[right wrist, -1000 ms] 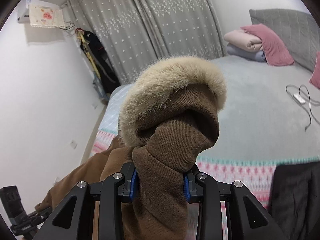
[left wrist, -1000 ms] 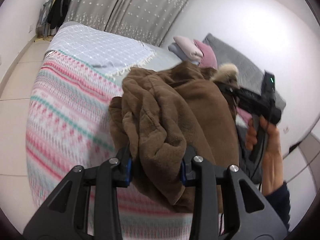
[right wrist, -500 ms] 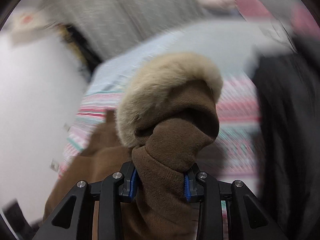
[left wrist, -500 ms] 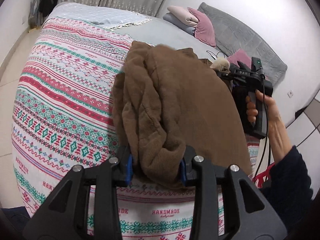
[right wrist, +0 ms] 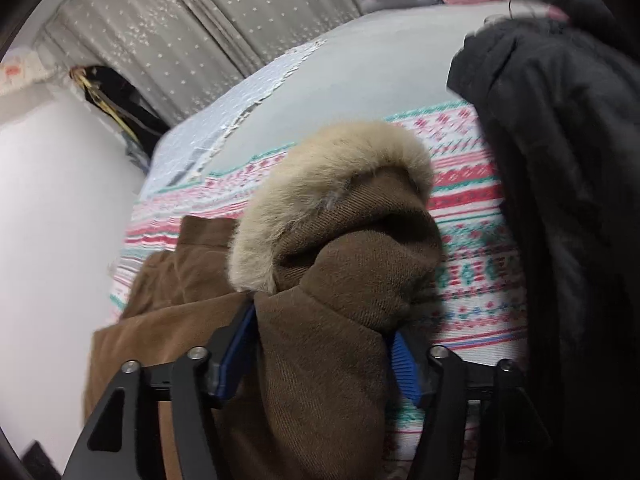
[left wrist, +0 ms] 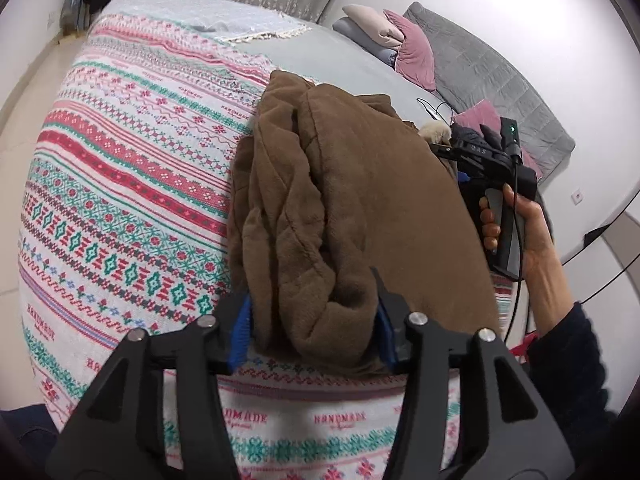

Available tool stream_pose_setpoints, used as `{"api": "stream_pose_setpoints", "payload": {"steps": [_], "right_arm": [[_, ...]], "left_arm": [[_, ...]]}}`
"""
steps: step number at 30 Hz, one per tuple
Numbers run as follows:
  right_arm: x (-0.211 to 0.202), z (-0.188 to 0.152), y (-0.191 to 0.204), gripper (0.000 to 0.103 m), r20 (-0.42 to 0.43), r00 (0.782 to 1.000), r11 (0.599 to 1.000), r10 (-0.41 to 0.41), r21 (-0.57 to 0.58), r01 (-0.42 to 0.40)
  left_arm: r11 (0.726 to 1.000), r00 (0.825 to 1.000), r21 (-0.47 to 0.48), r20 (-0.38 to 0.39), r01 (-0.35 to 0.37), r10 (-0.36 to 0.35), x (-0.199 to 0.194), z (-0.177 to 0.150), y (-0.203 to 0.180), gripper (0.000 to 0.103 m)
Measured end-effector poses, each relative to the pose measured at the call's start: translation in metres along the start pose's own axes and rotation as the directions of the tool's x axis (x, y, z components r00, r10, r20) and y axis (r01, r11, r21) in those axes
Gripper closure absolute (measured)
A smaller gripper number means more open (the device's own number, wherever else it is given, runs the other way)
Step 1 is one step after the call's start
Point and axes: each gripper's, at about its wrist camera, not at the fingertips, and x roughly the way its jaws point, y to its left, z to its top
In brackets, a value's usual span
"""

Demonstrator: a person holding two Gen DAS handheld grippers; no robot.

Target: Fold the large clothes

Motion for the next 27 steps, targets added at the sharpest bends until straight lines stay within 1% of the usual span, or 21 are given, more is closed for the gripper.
{"api": "stream_pose_setpoints", "payload": {"steps": [1, 3, 5, 6, 7, 8, 9, 10, 11, 12, 13, 14, 15, 16, 17, 18, 19, 20, 22, 24, 27], "right_arm": [[-0.007, 0.000, 0.002, 0.039, 0.005, 1.000, 1.000, -0.012, -0.007, 0.012], [-0.029, -0.003, 0.005, 0.038, 0.053, 0.998, 0.999, -0.032, -0.021, 0.033], [-0.053, -0.008, 0.012, 0.038, 0.108, 0.994, 0.997, -0.029, -0.066, 0.036], [-0.066, -0.011, 0.017, 0.038, 0.136, 0.990, 0.995, -0.027, -0.088, 0.039], [-0.076, -0.014, 0.022, 0.041, 0.151, 0.988, 0.994, -0.018, -0.100, 0.034], [-0.086, -0.017, 0.027, 0.045, 0.168, 0.986, 0.994, 0.003, -0.111, 0.016], [-0.094, -0.020, 0.032, 0.063, 0.179, 0.983, 0.992, 0.029, -0.123, -0.007], [-0.099, -0.024, 0.039, 0.077, 0.179, 0.983, 0.991, 0.046, -0.133, -0.022], [-0.100, -0.027, 0.044, 0.081, 0.173, 0.983, 0.990, 0.056, -0.139, -0.032], [-0.099, -0.032, 0.049, 0.081, 0.161, 0.985, 0.988, 0.064, -0.149, -0.040], [-0.093, -0.038, 0.059, 0.081, 0.133, 0.989, 0.984, 0.066, -0.171, -0.042], [-0.085, -0.047, 0.071, 0.081, 0.097, 0.994, 0.979, 0.055, -0.200, -0.035], [-0.080, -0.052, 0.076, 0.081, 0.073, 0.996, 0.976, 0.044, -0.215, -0.027], [-0.072, -0.063, 0.086, 0.081, 0.032, 0.999, 0.971, 0.017, -0.237, -0.009], [-0.070, -0.072, 0.089, 0.081, 0.013, 1.000, 0.969, -0.004, -0.246, 0.007], [-0.068, -0.080, 0.091, 0.081, 0.000, 1.000, 0.968, -0.019, -0.251, 0.018], [-0.064, -0.087, 0.091, 0.081, -0.013, 0.999, 0.967, -0.031, -0.255, 0.027], [-0.060, -0.094, 0.091, 0.081, -0.027, 0.998, 0.965, -0.048, -0.261, 0.039], [-0.054, -0.110, 0.094, 0.081, -0.043, 0.995, 0.957, -0.085, -0.282, 0.070], [-0.051, -0.120, 0.094, 0.081, -0.032, 0.993, 0.946, -0.116, -0.309, 0.101], [-0.045, -0.124, 0.091, 0.081, -0.029, 0.992, 0.952, -0.122, -0.287, 0.109]], "left_arm": [[1.000, 1.000, -0.004, -0.005, 0.014, -0.014, -0.009, 0.004, 0.002, 0.050], [1.000, 0.999, 0.011, 0.036, 0.010, -0.011, -0.029, 0.008, 0.004, 0.050], [0.997, 0.992, 0.058, 0.120, -0.046, 0.039, -0.050, 0.012, -0.001, 0.050], [0.995, 0.988, 0.077, 0.143, -0.066, 0.055, -0.055, 0.013, -0.003, 0.050], [0.990, 0.985, 0.110, 0.161, -0.086, 0.068, -0.060, 0.015, -0.010, 0.050], [0.986, 0.985, 0.145, 0.159, -0.086, 0.063, -0.060, 0.018, -0.018, 0.050], [0.982, 0.988, 0.174, 0.146, -0.075, 0.050, -0.058, 0.020, -0.027, 0.050], [0.977, 0.990, 0.204, 0.132, -0.067, 0.040, -0.054, 0.023, -0.034, 0.050], [0.965, 0.992, 0.254, 0.119, -0.069, 0.040, -0.046, 0.027, -0.048, 0.050], [0.955, 0.992, 0.284, 0.116, -0.080, 0.048, -0.041, 0.030, -0.056, 0.051], [0.934, 0.991, 0.338, 0.113, -0.112, 0.078, -0.028, 0.033, -0.070, 0.053], [0.924, 0.990, 0.360, 0.101, -0.132, 0.102, -0.017, 0.035, -0.077, 0.060], [0.920, 0.990, 0.366, 0.086, -0.139, 0.115, -0.010, 0.035, -0.078, 0.068], [0.922, 0.991, 0.362, 0.043, -0.136, 0.129, 0.005, 0.035, -0.078, 0.073], [0.925, 0.990, 0.354, 0.013, -0.139, 0.143, 0.016, 0.033, -0.075, 0.084], [0.923, 0.986, 0.353, -0.003, -0.154, 0.166, 0.024, 0.031, -0.072, 0.093], [0.916, 0.978, 0.354, -0.018, -0.187, 0.207, 0.035, 0.028, -0.067, 0.095], [0.916, 0.974, 0.349, -0.033, -0.197, 0.222, 0.042, 0.026, -0.063, 0.095], [0.923, 0.974, 0.332, -0.046, -0.195, 0.222, 0.047, 0.023, -0.056, 0.095], [0.922, 0.972, 0.330, -0.043, -0.203, 0.229, 0.049, 0.021, -0.057, 0.095], [0.912, 0.965, 0.341, -0.047, -0.226, 0.257, 0.058, 0.015, -0.057, 0.095]]}}
